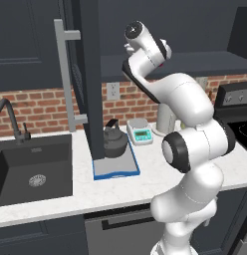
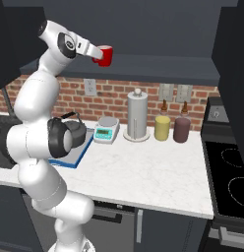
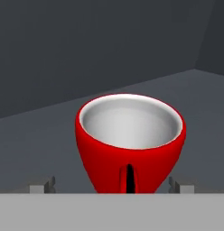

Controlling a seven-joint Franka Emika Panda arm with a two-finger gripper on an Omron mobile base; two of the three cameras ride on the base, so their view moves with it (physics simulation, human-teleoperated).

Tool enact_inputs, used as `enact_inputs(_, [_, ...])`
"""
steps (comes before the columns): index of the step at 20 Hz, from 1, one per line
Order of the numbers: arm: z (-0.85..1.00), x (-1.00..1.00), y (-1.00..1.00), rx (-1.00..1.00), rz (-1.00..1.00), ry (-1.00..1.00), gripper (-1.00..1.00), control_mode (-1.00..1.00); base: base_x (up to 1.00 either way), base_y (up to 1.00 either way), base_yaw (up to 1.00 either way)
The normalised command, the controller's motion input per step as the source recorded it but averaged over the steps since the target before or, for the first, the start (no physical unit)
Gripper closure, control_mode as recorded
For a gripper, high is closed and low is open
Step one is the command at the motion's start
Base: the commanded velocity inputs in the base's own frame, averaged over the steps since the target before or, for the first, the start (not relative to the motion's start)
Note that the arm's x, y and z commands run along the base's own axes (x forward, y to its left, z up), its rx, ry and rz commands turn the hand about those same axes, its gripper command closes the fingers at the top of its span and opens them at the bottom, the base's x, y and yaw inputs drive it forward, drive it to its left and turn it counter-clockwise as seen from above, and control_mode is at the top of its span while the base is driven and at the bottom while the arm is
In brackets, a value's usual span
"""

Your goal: Pick the kettle from the counter and place it on the tray. Then pick the mug from the cabinet and place it on the tray. Then close the cabinet doors.

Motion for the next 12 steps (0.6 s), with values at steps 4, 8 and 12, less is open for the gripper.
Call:
enact_inputs(4, [-0.02,0.0,-0.03,0.0,0.0,0.0,1.0,-1.0,0.0,0.0,0.0])
enact_inputs(8, [-0.05,0.0,-0.03,0.0,0.0,0.0,1.0,-1.0,0.0,0.0,0.0])
enact_inputs(12, [-0.1,0.0,-0.08,0.0,0.0,0.0,1.0,-1.0,0.0,0.0,0.0])
